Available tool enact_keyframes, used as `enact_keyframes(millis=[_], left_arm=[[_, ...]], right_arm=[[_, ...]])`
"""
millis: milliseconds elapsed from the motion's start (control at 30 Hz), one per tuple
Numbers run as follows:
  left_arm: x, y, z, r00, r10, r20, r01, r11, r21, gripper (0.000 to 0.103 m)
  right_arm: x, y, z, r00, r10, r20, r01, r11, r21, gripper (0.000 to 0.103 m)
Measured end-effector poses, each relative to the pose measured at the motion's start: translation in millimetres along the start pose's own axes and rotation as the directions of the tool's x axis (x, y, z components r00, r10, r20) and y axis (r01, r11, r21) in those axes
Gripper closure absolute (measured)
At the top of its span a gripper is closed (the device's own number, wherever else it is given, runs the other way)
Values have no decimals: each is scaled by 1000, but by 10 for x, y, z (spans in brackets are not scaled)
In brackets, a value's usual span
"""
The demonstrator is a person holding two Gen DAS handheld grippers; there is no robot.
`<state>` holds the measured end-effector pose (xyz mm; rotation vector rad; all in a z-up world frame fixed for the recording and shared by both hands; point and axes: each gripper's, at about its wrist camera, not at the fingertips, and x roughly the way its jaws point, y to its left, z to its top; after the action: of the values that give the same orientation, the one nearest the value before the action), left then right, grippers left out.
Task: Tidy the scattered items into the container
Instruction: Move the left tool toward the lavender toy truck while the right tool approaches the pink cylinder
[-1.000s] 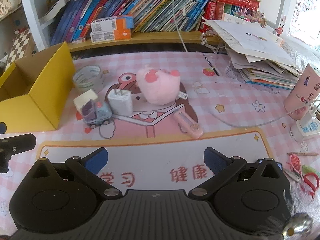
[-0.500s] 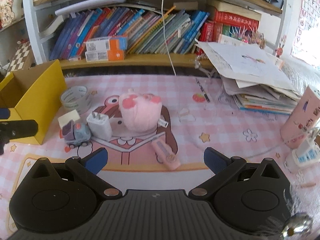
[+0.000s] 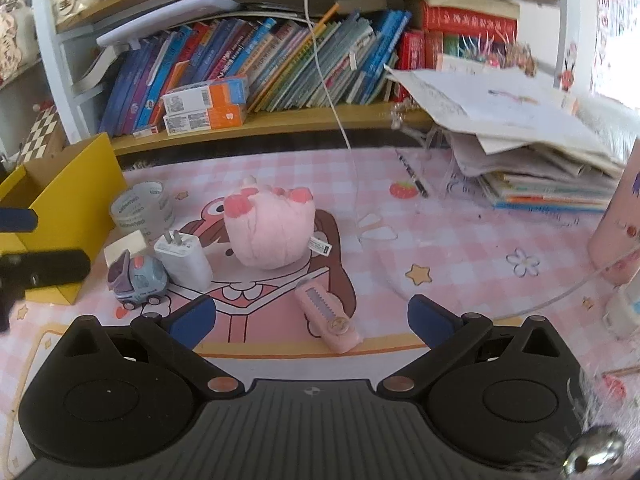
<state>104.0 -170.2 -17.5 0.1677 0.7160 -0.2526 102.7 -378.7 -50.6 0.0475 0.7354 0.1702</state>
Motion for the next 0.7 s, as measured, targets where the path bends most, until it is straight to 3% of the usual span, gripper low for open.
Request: enact_keyframes(millis=[133, 233, 367, 533, 700], left_arm=[[108, -140, -81, 1000, -23, 6, 22, 995, 98, 1], [209, -187, -125, 999, -27, -46, 32, 991, 127, 1], [301, -97, -140, 997, -4, -74, 11, 997, 83, 1], [441, 87, -131, 993, -9, -116, 8, 1000, -14, 2], [539, 105, -169, 990, 1, -138, -3, 1000, -14, 2]], right_arm=[[83, -56, -11, 999, 21, -37, -20, 999, 27, 1], [137, -69, -18, 997, 38, -61, -37, 999, 25, 2], [222, -66, -22, 996, 47, -81, -46, 999, 9, 12], [343, -91, -22, 994, 43, -102, -45, 999, -9, 16], [499, -158, -3, 992, 11, -127, -15, 999, -34, 21]])
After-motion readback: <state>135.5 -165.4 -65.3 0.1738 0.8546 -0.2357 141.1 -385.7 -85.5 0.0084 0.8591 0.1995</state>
